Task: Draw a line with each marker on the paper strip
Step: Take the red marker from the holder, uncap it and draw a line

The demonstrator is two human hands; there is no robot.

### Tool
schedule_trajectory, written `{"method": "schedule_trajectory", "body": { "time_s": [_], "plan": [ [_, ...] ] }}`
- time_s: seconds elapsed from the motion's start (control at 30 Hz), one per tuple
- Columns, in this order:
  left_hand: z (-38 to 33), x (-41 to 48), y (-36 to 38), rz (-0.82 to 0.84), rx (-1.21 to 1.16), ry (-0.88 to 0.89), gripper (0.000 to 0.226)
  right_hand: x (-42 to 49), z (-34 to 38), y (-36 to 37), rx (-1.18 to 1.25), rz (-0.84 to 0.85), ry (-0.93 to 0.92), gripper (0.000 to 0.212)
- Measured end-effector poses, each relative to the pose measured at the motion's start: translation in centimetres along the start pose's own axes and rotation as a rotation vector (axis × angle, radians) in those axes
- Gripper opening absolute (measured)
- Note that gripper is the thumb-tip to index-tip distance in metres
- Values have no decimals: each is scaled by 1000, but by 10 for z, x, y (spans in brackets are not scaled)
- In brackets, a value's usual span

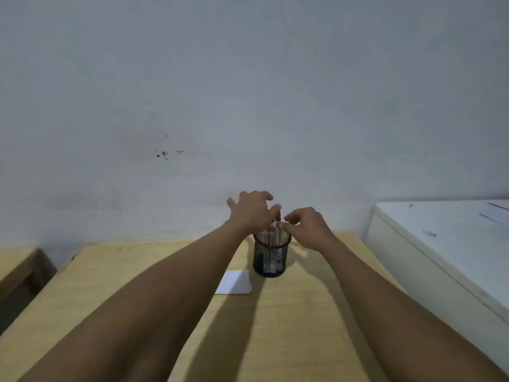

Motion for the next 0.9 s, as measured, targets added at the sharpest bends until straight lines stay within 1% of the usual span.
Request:
{"method": "schedule_trajectory", "body": {
  "time_s": [0.07,0.23,0.4,0.47,0.53,0.57,0.63,0.7,0.73,0.8,0.83,0.9],
  "plan": [
    [0,3,4,12,-12,-13,42,6,-1,2,12,-9,13,46],
    [-3,3,10,-7,-38,-1,21,9,-3,11,4,-21,5,36],
    [-5,1,-6,-43,-171,2,20,5,7,1,37,-71,-6,24],
    [-9,-3,-24,-76,-216,-2,17,1,20,-10,80,-94,-34,21],
    [-9,-9,-48,-111,-296,-44,13,-4,39,-21,155,-91,-60,20],
    [-10,-13,-61,-112,-369,-56,15,-8,49,-25,192,-74,-71,19],
    [-16,-23,-84,-90,-581,-24,19,-21,74,-35,221,-48,-97,19],
    [-21,-38,-112,-88,-796,8,14,-37,102,-43,233,-27,-136,18],
    [-20,-47,-127,-99,-853,8,15,-46,116,-46,243,-10,-157,18],
    [-19,-65,-152,-130,-895,18,25,-65,143,-51,262,12,-202,18],
    [-18,-73,-165,-160,-895,37,24,-74,155,-54,264,10,-225,18],
    [-13,-88,-188,-235,-834,44,9,-91,176,-59,246,-19,-264,16]
  ]
}}
Point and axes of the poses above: each hand's wrist, its own x-axis towards the middle knuckle, its own y-axis out of the palm, z = x × y, the point moved 10 cm from there along x, towards the middle knuckle, and after that the axes turned 6 degrees about x, right-handed, at the moved point
